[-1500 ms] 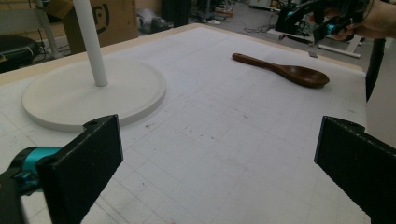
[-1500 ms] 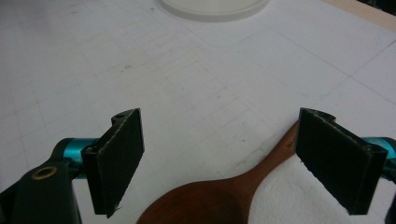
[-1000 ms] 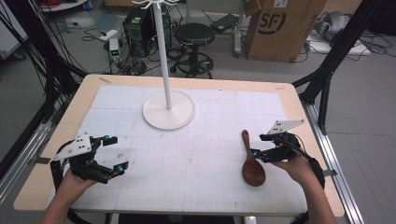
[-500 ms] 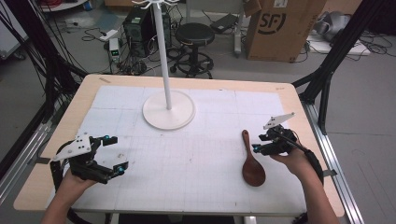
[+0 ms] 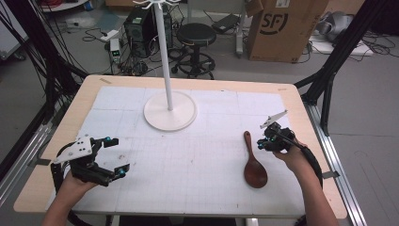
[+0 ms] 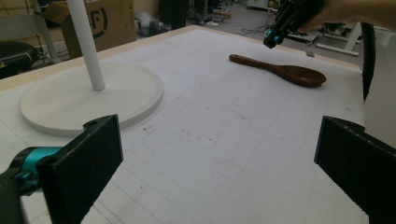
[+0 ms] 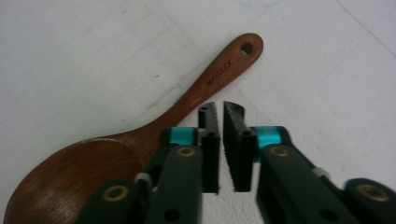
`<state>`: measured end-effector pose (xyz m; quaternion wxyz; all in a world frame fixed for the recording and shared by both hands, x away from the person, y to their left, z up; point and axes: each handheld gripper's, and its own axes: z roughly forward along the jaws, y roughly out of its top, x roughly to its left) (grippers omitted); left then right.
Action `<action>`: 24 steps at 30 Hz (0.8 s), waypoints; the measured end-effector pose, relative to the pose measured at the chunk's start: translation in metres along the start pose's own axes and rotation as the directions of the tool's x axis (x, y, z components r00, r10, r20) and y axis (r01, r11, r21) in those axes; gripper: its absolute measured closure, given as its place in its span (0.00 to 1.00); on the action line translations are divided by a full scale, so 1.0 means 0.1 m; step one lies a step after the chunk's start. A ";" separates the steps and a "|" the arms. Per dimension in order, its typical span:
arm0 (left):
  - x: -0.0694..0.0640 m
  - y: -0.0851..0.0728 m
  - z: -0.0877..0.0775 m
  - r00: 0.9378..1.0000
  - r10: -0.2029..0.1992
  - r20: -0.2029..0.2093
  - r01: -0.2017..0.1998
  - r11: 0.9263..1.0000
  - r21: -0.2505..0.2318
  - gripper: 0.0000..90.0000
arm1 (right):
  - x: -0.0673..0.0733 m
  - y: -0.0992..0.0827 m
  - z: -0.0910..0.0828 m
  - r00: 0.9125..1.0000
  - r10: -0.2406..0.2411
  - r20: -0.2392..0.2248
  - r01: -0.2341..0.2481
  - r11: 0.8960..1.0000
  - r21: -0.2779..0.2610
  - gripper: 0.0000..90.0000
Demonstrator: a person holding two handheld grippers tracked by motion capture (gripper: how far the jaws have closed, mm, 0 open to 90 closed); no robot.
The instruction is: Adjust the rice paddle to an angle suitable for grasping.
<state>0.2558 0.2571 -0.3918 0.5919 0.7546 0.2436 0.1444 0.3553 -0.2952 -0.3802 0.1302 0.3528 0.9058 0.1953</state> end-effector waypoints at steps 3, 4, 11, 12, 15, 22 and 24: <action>0.00 0.00 0.00 1.000 0.001 0.005 -0.001 1.000 0.000 0.02 | -0.02 0.03 0.04 1.000 -0.001 0.009 0.001 1.000 0.022 0.99; 0.00 0.00 0.00 1.000 0.003 0.006 -0.003 1.000 0.000 0.02 | -0.02 0.04 0.06 1.000 0.000 0.005 0.000 1.000 0.030 0.99; 0.00 0.00 0.00 1.000 0.005 0.004 -0.005 1.000 0.004 0.02 | -0.04 0.07 0.18 1.000 0.004 0.028 -0.006 0.998 0.070 0.99; 0.00 0.00 0.00 1.000 0.005 0.003 -0.005 1.000 0.005 0.02 | -0.05 0.07 0.19 1.000 0.011 0.028 -0.013 0.997 0.076 0.99; 0.00 0.00 0.01 1.000 0.007 0.002 -0.007 1.000 0.010 0.02 | -0.06 0.09 0.22 0.999 0.011 0.030 -0.014 0.997 0.079 0.99; 0.00 0.00 0.01 1.000 0.003 0.003 -0.003 1.000 0.010 0.02 | -0.06 0.14 0.29 0.998 0.033 0.048 -0.037 0.995 0.090 0.99; 0.00 0.00 0.01 1.000 0.002 0.003 -0.002 1.000 0.011 0.02 | -0.07 0.16 0.31 0.997 0.046 0.057 -0.051 0.994 0.093 0.99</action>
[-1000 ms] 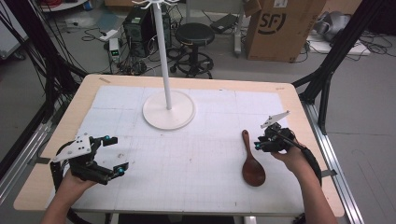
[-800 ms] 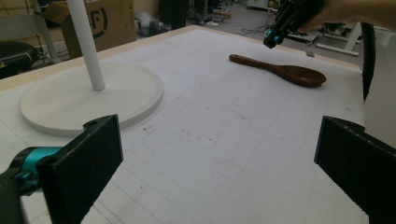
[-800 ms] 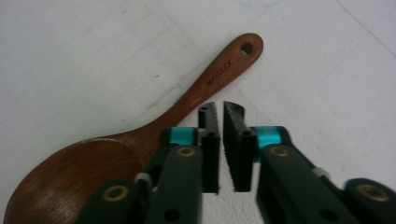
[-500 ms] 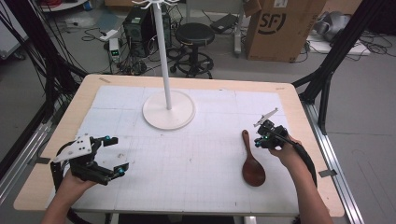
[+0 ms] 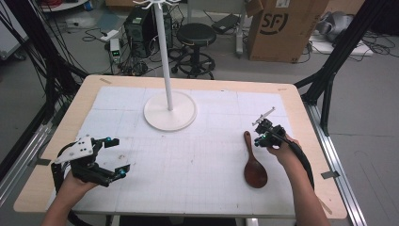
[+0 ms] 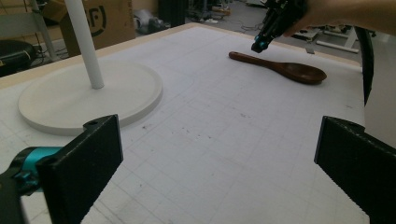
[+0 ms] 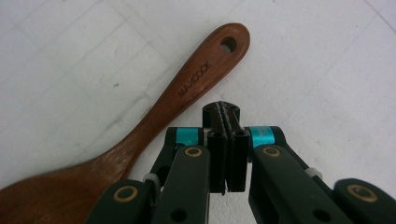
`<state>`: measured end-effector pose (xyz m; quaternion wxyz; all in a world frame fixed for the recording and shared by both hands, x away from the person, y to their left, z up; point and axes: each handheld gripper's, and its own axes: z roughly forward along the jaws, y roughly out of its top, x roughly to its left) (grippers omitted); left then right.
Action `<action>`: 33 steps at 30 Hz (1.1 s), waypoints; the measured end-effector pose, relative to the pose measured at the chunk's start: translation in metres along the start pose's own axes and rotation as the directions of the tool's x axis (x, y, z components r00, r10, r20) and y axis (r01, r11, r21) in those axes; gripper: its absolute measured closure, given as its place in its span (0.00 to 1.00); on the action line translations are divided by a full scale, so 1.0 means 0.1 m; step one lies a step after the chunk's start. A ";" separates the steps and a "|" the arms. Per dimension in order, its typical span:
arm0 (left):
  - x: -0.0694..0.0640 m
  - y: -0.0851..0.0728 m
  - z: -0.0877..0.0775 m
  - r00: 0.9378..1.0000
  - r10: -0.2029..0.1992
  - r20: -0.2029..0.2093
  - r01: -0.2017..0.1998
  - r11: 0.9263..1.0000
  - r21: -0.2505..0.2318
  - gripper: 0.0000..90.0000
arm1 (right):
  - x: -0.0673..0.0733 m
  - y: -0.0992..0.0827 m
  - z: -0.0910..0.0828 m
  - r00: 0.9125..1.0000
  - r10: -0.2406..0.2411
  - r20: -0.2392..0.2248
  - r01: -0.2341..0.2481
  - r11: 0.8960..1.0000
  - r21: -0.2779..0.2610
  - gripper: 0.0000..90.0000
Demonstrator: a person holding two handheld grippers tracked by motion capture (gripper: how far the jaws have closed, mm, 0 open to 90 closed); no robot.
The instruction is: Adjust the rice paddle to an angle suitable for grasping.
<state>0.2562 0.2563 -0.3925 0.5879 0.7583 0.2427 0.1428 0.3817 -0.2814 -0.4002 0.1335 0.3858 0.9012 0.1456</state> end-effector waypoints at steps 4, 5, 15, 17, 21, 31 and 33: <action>0.00 0.00 0.00 1.000 0.003 0.000 -0.003 1.000 0.004 0.02 | -0.05 0.03 0.06 1.000 0.024 0.004 -0.024 0.999 0.021 0.99; 0.00 0.00 0.00 1.000 0.003 0.000 -0.003 1.000 0.004 0.02 | -0.05 0.03 0.08 0.999 0.039 0.008 -0.040 0.999 0.023 0.99; 0.01 -0.01 0.00 1.000 0.000 0.000 0.000 1.000 0.007 0.02 | -0.04 0.11 0.19 0.999 0.047 -0.012 -0.047 0.998 0.041 0.99; 0.01 -0.01 0.00 1.000 -0.005 -0.002 0.005 1.000 0.005 0.02 | -0.04 0.11 0.20 0.999 0.043 -0.007 -0.043 0.998 0.044 0.99; 0.02 -0.01 0.01 1.000 -0.006 -0.001 0.006 1.000 0.003 0.02 | 0.01 0.15 0.19 0.997 0.048 -0.057 -0.047 0.999 0.021 0.99; 0.02 -0.01 0.00 1.000 -0.009 -0.002 0.009 1.000 0.001 0.02 | 0.23 0.28 0.19 0.996 -0.036 -0.087 0.036 0.999 0.005 0.99; 0.02 -0.01 0.00 1.000 -0.007 -0.001 0.007 1.000 0.003 0.02 | 0.28 0.31 0.19 0.994 -0.052 -0.096 0.052 0.999 0.001 0.99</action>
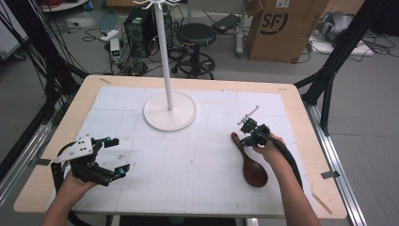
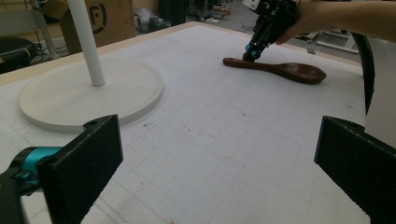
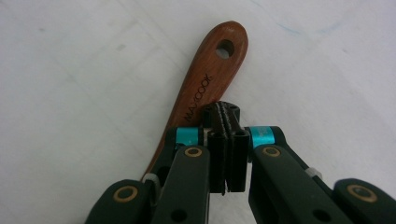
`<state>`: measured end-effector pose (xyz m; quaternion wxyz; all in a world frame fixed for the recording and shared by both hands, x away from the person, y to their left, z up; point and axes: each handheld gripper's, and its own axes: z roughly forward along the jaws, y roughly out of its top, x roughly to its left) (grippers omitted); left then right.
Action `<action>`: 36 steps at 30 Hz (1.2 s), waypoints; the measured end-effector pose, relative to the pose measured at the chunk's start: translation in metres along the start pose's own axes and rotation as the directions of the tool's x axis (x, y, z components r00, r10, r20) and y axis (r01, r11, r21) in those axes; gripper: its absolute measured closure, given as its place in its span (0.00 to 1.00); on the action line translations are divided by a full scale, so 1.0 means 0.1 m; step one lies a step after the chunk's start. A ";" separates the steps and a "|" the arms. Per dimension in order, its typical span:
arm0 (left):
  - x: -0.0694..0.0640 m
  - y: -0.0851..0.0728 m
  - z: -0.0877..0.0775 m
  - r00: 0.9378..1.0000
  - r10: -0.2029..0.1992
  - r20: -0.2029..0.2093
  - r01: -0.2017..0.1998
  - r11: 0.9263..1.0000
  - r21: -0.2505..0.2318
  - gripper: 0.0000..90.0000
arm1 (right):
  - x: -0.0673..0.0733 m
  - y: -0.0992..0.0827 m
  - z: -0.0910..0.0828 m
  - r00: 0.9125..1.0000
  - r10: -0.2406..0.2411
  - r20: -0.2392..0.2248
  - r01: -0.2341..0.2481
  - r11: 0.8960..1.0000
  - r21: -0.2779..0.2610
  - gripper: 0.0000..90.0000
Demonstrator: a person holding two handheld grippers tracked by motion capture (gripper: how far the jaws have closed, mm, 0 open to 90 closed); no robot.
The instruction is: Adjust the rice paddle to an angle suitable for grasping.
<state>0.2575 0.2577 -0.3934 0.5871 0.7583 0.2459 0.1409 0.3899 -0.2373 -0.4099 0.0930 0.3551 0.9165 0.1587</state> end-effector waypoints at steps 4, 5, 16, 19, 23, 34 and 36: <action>0.00 0.00 0.00 1.000 0.000 -0.002 0.000 1.000 0.000 0.02 | 0.13 0.08 0.01 0.999 -0.038 -0.038 0.038 0.999 -0.006 0.99; 0.00 0.00 0.00 1.000 0.001 -0.001 -0.001 1.000 0.000 0.02 | 0.16 0.10 0.01 0.998 -0.047 -0.046 0.047 0.999 -0.007 0.99; 0.01 -0.01 -0.02 1.000 -0.002 -0.004 0.002 1.000 -0.002 0.02 | 0.38 0.18 0.05 0.988 -0.124 -0.088 0.124 0.992 -0.004 0.99; 0.00 0.00 -0.02 1.000 -0.001 -0.005 0.001 1.000 -0.003 0.02 | 0.40 0.18 0.03 0.988 -0.131 -0.087 0.130 0.991 -0.012 0.99; 0.01 -0.01 -0.02 1.000 -0.002 -0.005 0.002 1.000 -0.003 0.02 | 0.36 0.15 -0.07 0.991 -0.112 -0.067 0.109 0.992 -0.056 0.92; 0.00 -0.01 -0.02 1.000 -0.002 -0.006 0.002 1.000 0.002 0.02 | 0.41 0.09 -0.26 0.973 -0.160 -0.166 0.143 0.984 -0.110 0.61; 0.00 -0.01 -0.02 1.000 -0.001 -0.006 0.001 1.000 0.005 0.02 | 0.45 0.09 -0.28 0.969 -0.175 -0.175 0.160 0.983 -0.095 0.52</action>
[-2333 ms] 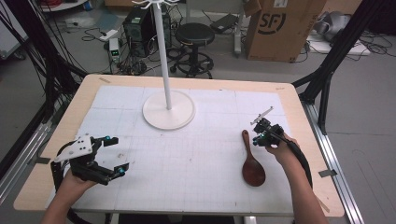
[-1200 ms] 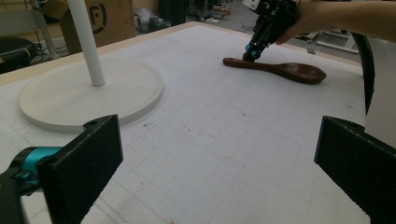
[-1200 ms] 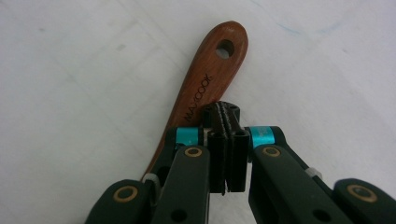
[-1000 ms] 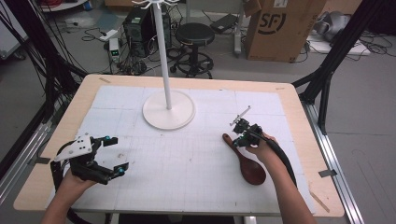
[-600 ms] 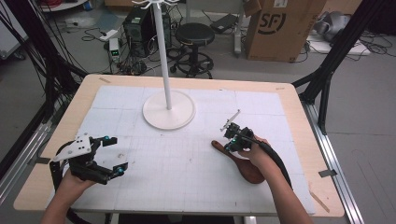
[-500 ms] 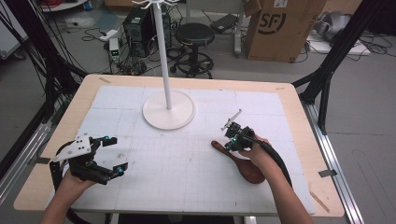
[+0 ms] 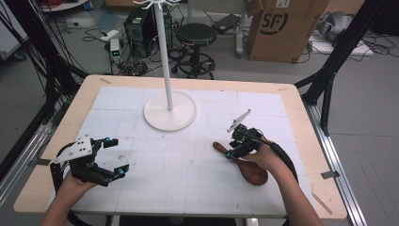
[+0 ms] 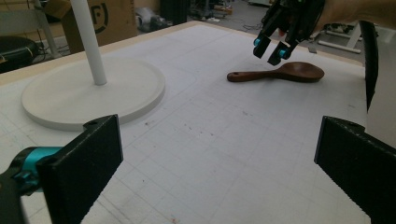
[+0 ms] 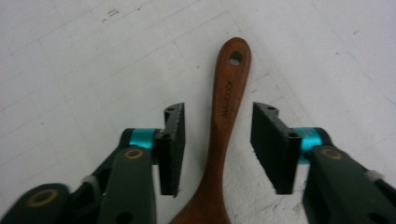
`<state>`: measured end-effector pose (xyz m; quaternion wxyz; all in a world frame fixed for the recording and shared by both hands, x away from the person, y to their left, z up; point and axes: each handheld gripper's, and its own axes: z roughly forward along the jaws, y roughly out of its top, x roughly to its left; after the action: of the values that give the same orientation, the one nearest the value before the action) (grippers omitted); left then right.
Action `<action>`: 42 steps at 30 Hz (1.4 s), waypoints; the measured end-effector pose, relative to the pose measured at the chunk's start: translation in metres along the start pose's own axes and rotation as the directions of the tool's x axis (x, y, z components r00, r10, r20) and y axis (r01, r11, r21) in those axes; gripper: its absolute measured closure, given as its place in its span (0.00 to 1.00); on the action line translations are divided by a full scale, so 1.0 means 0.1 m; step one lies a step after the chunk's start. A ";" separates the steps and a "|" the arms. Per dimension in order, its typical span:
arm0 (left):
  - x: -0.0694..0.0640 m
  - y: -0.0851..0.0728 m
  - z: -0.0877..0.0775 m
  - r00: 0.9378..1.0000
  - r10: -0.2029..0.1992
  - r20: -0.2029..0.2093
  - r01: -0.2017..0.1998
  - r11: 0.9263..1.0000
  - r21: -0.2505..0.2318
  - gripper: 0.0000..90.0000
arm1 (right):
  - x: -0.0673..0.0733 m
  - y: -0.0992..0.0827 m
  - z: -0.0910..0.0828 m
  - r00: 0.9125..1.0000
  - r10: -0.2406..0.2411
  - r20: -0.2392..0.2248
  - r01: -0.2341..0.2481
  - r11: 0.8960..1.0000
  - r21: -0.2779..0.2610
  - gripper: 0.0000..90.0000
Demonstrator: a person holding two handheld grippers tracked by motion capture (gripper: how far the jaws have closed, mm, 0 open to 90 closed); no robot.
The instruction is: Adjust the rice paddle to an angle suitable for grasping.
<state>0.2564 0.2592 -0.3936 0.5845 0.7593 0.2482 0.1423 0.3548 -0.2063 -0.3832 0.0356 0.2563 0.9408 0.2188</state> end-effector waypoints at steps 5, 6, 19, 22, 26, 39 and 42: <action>0.00 0.00 -0.01 1.000 -0.002 -0.001 0.002 1.000 -0.004 0.02 | 0.04 0.02 -0.02 1.000 -0.003 -0.029 0.003 1.000 -0.002 0.39; 0.00 0.00 -0.01 1.000 -0.003 -0.001 0.003 1.000 -0.004 0.02 | 0.04 0.02 -0.03 1.000 -0.005 -0.026 0.005 1.000 -0.006 0.34; 0.01 -0.01 0.00 1.000 -0.001 0.018 0.001 1.000 -0.003 0.02 | 0.07 0.00 -0.11 0.997 -0.033 -0.065 0.033 0.999 0.005 0.19; 0.03 -0.02 0.01 1.000 -0.008 0.020 0.008 1.000 -0.003 0.02 | 0.10 0.01 -0.11 0.997 -0.055 -0.060 0.055 0.998 0.011 0.15; 0.03 -0.01 0.00 1.000 -0.012 0.025 0.012 1.000 -0.007 0.02 | 0.11 0.01 -0.11 0.998 -0.053 -0.037 0.054 0.998 0.025 0.08; 0.02 -0.02 0.02 1.000 -0.007 0.014 0.007 1.000 0.012 0.02 | 0.09 0.00 -0.09 0.999 -0.038 -0.015 0.039 0.996 0.079 0.01; 0.02 -0.02 0.02 1.000 -0.004 0.014 0.004 1.000 0.012 0.02 | 0.08 0.00 -0.10 0.999 -0.037 -0.006 0.037 0.996 0.081 0.01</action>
<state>0.2585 0.2585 -0.3961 0.5818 0.7634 0.2465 0.1342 0.3458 -0.2067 -0.3738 0.0269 0.2397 0.9536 0.1802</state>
